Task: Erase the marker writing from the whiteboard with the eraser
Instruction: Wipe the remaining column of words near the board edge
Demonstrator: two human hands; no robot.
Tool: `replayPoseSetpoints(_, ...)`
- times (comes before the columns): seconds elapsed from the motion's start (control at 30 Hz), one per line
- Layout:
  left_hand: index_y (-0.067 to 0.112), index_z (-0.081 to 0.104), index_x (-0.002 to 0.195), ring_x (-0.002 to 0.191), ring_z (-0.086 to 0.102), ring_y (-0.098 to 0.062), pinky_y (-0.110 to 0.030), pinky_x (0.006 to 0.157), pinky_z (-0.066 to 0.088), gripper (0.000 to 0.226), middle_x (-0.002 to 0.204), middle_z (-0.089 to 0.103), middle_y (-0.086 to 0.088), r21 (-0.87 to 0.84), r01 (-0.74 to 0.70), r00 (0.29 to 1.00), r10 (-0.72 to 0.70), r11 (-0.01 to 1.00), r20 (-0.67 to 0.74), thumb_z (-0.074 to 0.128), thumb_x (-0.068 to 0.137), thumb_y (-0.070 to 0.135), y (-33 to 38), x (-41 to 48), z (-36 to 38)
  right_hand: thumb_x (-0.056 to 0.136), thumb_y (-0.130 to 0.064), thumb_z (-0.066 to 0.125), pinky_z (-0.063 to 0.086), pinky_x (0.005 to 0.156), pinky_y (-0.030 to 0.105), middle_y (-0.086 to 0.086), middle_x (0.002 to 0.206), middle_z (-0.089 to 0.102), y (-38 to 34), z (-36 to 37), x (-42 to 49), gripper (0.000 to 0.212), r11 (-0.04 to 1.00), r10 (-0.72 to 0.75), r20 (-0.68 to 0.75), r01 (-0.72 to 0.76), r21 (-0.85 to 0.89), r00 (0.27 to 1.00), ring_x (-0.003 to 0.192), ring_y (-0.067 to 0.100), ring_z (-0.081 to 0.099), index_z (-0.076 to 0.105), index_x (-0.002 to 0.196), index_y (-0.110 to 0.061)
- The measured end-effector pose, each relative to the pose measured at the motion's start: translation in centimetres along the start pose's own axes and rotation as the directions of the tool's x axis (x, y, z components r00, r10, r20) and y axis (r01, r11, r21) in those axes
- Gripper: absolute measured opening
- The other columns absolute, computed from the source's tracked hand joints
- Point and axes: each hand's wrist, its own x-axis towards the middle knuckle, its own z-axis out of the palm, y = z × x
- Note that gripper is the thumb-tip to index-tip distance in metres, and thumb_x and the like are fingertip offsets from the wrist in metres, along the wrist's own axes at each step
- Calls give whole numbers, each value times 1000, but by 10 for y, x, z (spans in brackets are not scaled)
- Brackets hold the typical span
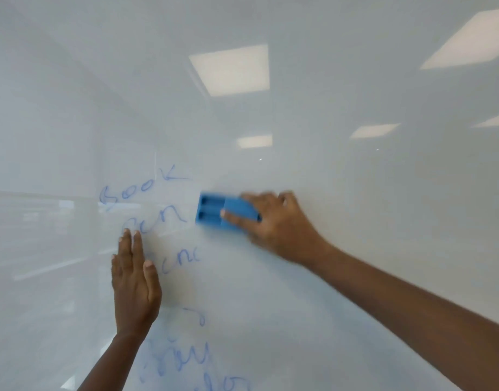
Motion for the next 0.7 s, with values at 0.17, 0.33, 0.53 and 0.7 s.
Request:
replayPoseSetpoints(0.17, 0, 13, 143, 142, 6, -29, -41, 114, 1, 66, 154, 8, -18, 13, 248, 966, -247, 969, -79, 8, 89, 37, -20, 2, -1, 74, -27, 70, 46, 64, 36, 15, 112, 65, 20, -2, 35, 51, 931, 366, 36, -365, -27, 930, 80, 31, 62, 59, 123, -26)
replayPoseSetpoints(0.33, 1, 7, 144, 143, 2, -25, -39, 114, -1, 64, 155, 3, -14, -46, 314, 948, -316, 948, -44, 9, 90, 34, -29, 7, 4, 70, -23, 71, 47, 61, 28, 9, 105, 71, -47, 13, -9, 46, 994, 59, 20, -61, 93, 998, 72, 22, 64, 64, 114, -35)
replayPoseSetpoints(0.53, 5, 7, 145, 143, 1, -20, -35, 113, -3, 55, 156, 3, -10, -159, 337, 936, -348, 928, -48, 11, 95, 27, -31, 9, 8, 73, -29, 65, 45, 61, 25, 0, 110, 69, -47, 15, -19, 46, 936, -338, 125, 320, 145, 933, 77, 15, 63, 59, 116, -43)
replayPoseSetpoints(0.7, 5, 9, 145, 142, 2, -16, -29, 112, -4, 60, 155, 5, -9, -176, 331, 935, -348, 927, -74, 9, 91, 32, -34, 10, 9, 87, -38, 50, 39, 82, 34, 1, 138, 48, 20, 11, 59, 49, 998, 62, 201, -61, -12, 978, 106, 22, 53, 39, 134, -43)
